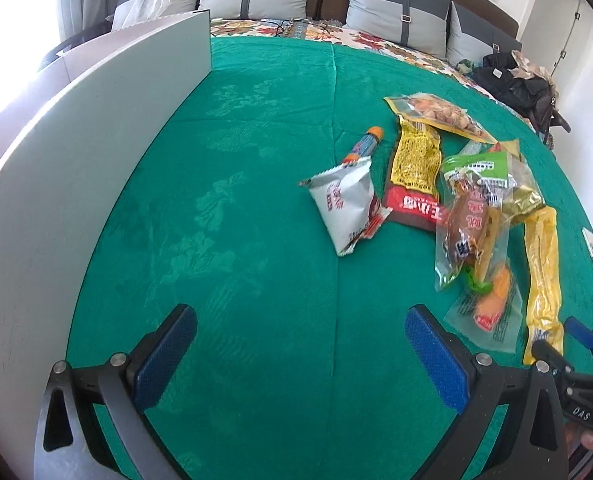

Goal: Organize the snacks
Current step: 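Grasp the white triangular packet with left tool while right tool grasps yellow pack, then carry white packet and yellow pack into the cardboard box with both tools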

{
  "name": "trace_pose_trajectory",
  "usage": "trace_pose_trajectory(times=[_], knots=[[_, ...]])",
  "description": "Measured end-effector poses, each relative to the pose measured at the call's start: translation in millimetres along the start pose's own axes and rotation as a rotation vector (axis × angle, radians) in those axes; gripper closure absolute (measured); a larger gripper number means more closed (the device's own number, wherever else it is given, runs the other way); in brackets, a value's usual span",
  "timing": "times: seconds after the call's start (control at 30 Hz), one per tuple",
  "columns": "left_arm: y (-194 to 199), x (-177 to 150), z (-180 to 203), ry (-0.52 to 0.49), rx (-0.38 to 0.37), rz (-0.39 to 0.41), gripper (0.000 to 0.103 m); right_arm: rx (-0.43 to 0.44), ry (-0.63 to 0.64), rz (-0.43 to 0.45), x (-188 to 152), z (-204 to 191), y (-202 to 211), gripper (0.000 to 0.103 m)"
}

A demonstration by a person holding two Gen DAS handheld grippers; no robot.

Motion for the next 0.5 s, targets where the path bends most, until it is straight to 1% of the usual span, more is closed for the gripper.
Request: trace_pose_trajectory(times=[0.1, 0.13, 0.17, 0.23, 0.27, 0.3, 0.33, 0.4, 0.5], knots=[[-11.1, 38.2, 12.3, -0.011, 0.061, 0.01, 0.001, 0.0, 0.01, 0.003, -1.3, -0.7, 0.2, 0.004], [-15.1, 48.3, 16.7, -0.013, 0.064, 0.011, 0.001, -0.001, 0.014, 0.004, -1.7, -1.2, 0.3, 0.004], [-19.1, 56.2, 20.9, -0.018, 0.062, 0.01, 0.004, 0.0, 0.016, 0.005, -2.3, -1.6, 0.1, 0.004], [-28.0, 66.3, 29.4, -0.051, 0.048, -0.004, 0.025, -0.001, 0.023, 0.007, -3.6, -2.3, 0.1, 0.004], [-32.8, 67.5, 32.4, -0.068, 0.045, -0.021, 0.055, 0.0, 0.027, 0.006, -4.1, -2.5, 0.0, 0.004], [-34.7, 65.5, 33.8, -0.077, 0.042, -0.02, 0.064, 0.001, 0.03, 0.005, -4.1, -2.5, 0.1, 0.004], [-33.5, 62.3, 33.6, -0.082, 0.037, -0.01, 0.066, 0.002, 0.034, 0.004, -4.0, -2.7, -0.1, 0.004], [-31.4, 51.5, 28.9, -0.087, -0.014, -0.021, 0.067, 0.004, 0.039, 0.003, -3.8, -2.0, 0.0, 0.004], [-21.4, 23.3, 19.4, -0.145, -0.065, -0.049, 0.068, 0.003, 0.039, 0.004, -3.2, -1.5, -0.3, 0.004]])
Point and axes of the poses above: each gripper's, at about its wrist camera, not at the fingertips, and y roughly against the way its jaws point, z to its right, x to its top, the point moved 2 cm from there along -y, roughly the way its jaws point, and after that the axes turned 14 degrees about -z, right-handed, at the moved point
